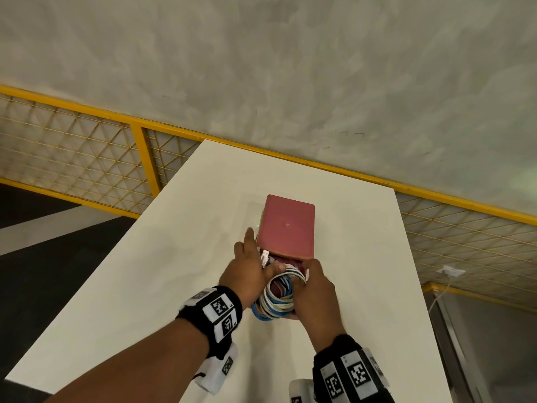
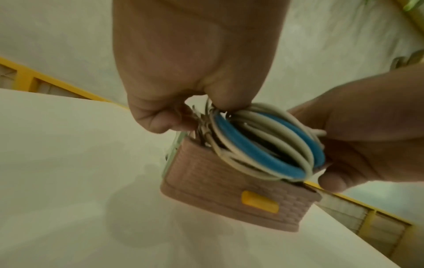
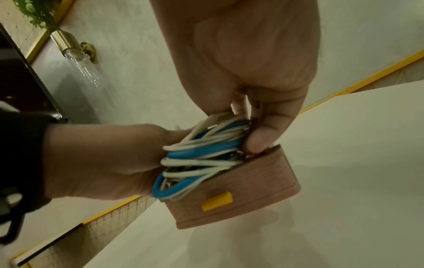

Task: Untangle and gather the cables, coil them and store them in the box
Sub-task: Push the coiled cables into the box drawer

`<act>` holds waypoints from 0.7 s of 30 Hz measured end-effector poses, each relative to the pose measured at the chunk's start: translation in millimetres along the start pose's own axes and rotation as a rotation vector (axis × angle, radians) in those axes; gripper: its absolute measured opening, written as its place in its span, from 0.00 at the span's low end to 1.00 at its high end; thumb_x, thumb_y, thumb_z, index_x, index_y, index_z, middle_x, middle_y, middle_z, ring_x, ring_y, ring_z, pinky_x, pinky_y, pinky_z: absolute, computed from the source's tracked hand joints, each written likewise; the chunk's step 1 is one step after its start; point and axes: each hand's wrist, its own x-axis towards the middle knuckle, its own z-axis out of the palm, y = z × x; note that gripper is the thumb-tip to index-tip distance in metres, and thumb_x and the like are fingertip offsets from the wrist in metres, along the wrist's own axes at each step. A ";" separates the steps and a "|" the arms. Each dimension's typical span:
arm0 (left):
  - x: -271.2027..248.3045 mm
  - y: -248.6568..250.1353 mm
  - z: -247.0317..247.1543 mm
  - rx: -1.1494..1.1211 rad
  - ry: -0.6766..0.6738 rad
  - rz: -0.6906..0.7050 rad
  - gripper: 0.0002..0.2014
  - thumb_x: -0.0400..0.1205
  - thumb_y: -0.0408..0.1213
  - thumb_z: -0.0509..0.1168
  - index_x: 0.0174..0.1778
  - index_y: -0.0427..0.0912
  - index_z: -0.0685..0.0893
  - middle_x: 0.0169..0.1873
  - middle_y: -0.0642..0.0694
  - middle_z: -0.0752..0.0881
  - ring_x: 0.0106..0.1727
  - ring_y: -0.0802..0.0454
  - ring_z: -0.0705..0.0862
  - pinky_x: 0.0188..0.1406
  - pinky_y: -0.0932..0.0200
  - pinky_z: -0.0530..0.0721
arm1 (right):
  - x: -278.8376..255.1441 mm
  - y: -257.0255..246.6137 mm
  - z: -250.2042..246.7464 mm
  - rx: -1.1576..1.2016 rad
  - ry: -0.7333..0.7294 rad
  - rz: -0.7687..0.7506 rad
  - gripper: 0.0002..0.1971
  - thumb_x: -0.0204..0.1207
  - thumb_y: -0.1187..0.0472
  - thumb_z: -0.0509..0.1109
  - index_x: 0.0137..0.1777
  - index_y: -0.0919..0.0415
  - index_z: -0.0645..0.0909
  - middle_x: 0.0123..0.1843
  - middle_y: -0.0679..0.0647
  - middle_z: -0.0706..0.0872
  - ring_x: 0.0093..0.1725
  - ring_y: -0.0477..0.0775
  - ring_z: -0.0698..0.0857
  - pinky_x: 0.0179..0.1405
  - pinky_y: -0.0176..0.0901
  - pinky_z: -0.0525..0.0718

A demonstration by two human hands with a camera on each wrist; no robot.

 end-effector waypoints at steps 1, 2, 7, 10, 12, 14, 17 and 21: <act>0.5 -0.8 2.0 -0.043 0.041 0.015 0.49 0.78 0.57 0.69 0.86 0.43 0.46 0.79 0.37 0.65 0.73 0.36 0.77 0.67 0.46 0.78 | 0.2 0.1 -1.1 -0.008 0.015 -0.010 0.06 0.80 0.58 0.63 0.54 0.50 0.74 0.45 0.54 0.87 0.40 0.53 0.85 0.31 0.39 0.85; 0.3 -1.6 3.8 -0.077 0.082 0.032 0.44 0.79 0.57 0.68 0.84 0.44 0.53 0.77 0.38 0.68 0.72 0.38 0.78 0.65 0.48 0.78 | 0.8 0.3 -1.4 -0.009 0.025 -0.011 0.03 0.81 0.58 0.63 0.53 0.51 0.73 0.46 0.54 0.86 0.38 0.50 0.83 0.23 0.30 0.78; -2.8 -3.1 9.9 -0.046 0.091 0.158 0.19 0.87 0.50 0.49 0.63 0.47 0.79 0.52 0.42 0.78 0.55 0.41 0.82 0.60 0.49 0.80 | 8.1 2.1 8.6 -0.021 0.058 -0.022 0.11 0.81 0.55 0.62 0.60 0.53 0.78 0.54 0.56 0.84 0.45 0.54 0.79 0.41 0.43 0.77; -2.2 -8.1 7.9 0.100 0.047 0.214 0.24 0.79 0.41 0.48 0.65 0.41 0.82 0.54 0.37 0.81 0.55 0.37 0.83 0.59 0.46 0.82 | 7.5 0.7 9.2 -0.010 0.053 0.003 0.12 0.80 0.55 0.61 0.60 0.54 0.78 0.55 0.58 0.78 0.42 0.55 0.76 0.46 0.47 0.80; 1.1 -10.6 4.6 0.251 0.073 0.240 0.24 0.77 0.36 0.52 0.66 0.45 0.83 0.57 0.41 0.86 0.57 0.37 0.83 0.55 0.45 0.82 | 5.7 0.9 8.8 -0.024 0.059 0.009 0.11 0.80 0.56 0.60 0.59 0.55 0.78 0.55 0.57 0.77 0.43 0.58 0.80 0.47 0.49 0.82; 3.6 -10.7 0.6 0.434 0.105 0.264 0.21 0.79 0.35 0.55 0.65 0.53 0.83 0.58 0.51 0.88 0.57 0.40 0.81 0.53 0.48 0.78 | 4.5 2.1 9.2 -0.048 0.061 0.003 0.10 0.80 0.56 0.60 0.58 0.55 0.78 0.55 0.56 0.76 0.45 0.60 0.83 0.47 0.50 0.83; 6.5 -11.4 -1.9 0.544 0.040 0.330 0.21 0.78 0.37 0.56 0.64 0.60 0.83 0.57 0.52 0.85 0.57 0.41 0.76 0.52 0.49 0.76 | 3.9 3.0 9.8 -0.052 0.063 -0.005 0.10 0.80 0.56 0.60 0.57 0.55 0.78 0.53 0.55 0.76 0.43 0.59 0.83 0.46 0.50 0.84; 12.2 -13.9 -0.8 0.485 0.013 0.306 0.20 0.78 0.40 0.56 0.60 0.56 0.86 0.54 0.46 0.81 0.55 0.39 0.79 0.48 0.49 0.81 | 4.9 5.7 13.1 -0.051 0.076 -0.016 0.10 0.81 0.54 0.60 0.55 0.55 0.78 0.53 0.56 0.74 0.41 0.60 0.84 0.47 0.53 0.86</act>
